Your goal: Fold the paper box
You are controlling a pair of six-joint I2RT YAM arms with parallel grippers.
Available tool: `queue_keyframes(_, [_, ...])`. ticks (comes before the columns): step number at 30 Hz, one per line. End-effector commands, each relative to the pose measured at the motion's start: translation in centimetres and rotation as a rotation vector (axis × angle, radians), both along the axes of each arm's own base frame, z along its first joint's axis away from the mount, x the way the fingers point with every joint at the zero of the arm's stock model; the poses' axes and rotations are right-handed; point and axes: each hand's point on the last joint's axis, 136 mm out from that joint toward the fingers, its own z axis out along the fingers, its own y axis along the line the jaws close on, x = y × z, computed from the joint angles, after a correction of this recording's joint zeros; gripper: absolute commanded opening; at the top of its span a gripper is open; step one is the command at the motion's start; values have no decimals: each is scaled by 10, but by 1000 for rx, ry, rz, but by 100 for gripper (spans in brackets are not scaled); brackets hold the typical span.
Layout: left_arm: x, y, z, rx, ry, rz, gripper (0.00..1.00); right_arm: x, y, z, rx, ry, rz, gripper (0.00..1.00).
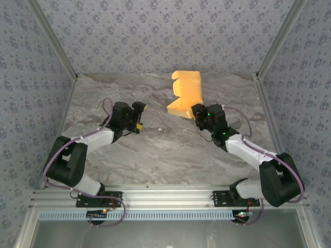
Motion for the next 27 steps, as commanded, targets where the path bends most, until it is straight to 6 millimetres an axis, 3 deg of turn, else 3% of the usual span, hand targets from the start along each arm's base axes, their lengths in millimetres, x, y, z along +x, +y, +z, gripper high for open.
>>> queue_keyframes(1, [-5,-34,31,4,-213,-330,99,-11,11,47,-73,-254,270,30])
queue_keyframes(4, [-24,-56,56,-25,-377,-514,97,-17,3,68,-67,-361,381,30])
queue_keyframes(8, [-42,-64,89,-27,-529,-639,98,-26,-7,90,-92,-453,460,30])
queue_keyframes(12, [-54,-70,127,-40,-695,-717,98,-34,-2,111,-97,-527,545,31])
queue_keyframes(17, [-58,-73,157,-49,-849,-736,98,-38,5,135,-87,-582,577,31])
queue_keyframes(27, [-47,-82,210,-188,-1075,-721,98,-50,19,175,1,-639,649,32])
